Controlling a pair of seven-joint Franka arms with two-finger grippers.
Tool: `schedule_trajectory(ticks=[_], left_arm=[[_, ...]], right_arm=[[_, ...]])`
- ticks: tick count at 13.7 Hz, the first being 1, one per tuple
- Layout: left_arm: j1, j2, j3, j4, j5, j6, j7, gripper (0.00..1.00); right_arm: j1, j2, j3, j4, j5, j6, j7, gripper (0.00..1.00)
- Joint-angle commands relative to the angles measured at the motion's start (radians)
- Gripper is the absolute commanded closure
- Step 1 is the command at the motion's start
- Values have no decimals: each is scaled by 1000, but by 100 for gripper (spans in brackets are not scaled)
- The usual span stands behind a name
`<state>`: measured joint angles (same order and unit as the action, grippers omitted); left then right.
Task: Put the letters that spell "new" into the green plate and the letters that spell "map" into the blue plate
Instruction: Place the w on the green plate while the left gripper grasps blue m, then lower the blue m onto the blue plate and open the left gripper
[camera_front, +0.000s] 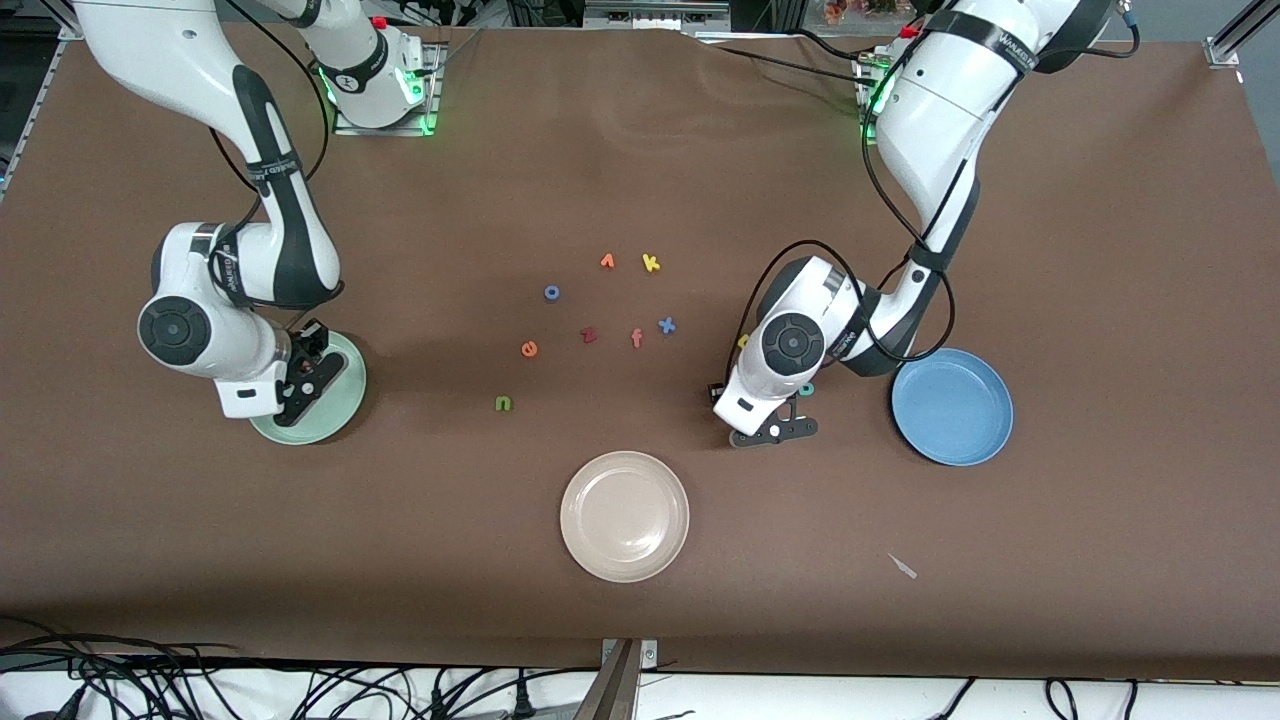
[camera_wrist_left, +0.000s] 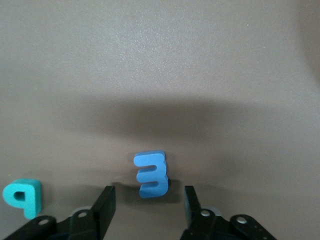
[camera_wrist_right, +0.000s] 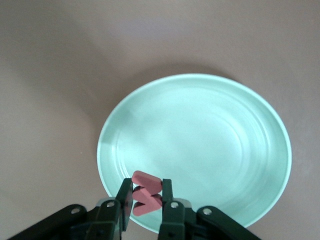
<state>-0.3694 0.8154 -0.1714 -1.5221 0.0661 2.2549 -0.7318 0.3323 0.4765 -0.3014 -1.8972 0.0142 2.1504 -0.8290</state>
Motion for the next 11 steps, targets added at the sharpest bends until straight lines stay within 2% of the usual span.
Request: schedule_trajectory(ticks=[1,2,3,6,7,9,11], left_arm=[[-8,13,4,17,17,12,-20,79],[-6,13,4,17,15,12,-21,92],[-6,13,4,17,15,12,-21,100],[3,-14,4,22,29,-1,-9,100],[21,-63,4,16,21,-18,15,100],[55,-126,3,20,18,-128,78,100],[90,-160,4,7,26,-153,199,100]], right_arm=[[8,-4,5,7,12,-13,106,0],[13,-12,8,7,12,-15,137,0],[16,-19,13,9,12,-15,181,0],[20,-33,28,10,12,-43,299,0],[20,-41,42,10,12,-43,342,0],[20,-48,63,10,12,-43,439,0],[20,-61,88,10,13,-43,540,0]])
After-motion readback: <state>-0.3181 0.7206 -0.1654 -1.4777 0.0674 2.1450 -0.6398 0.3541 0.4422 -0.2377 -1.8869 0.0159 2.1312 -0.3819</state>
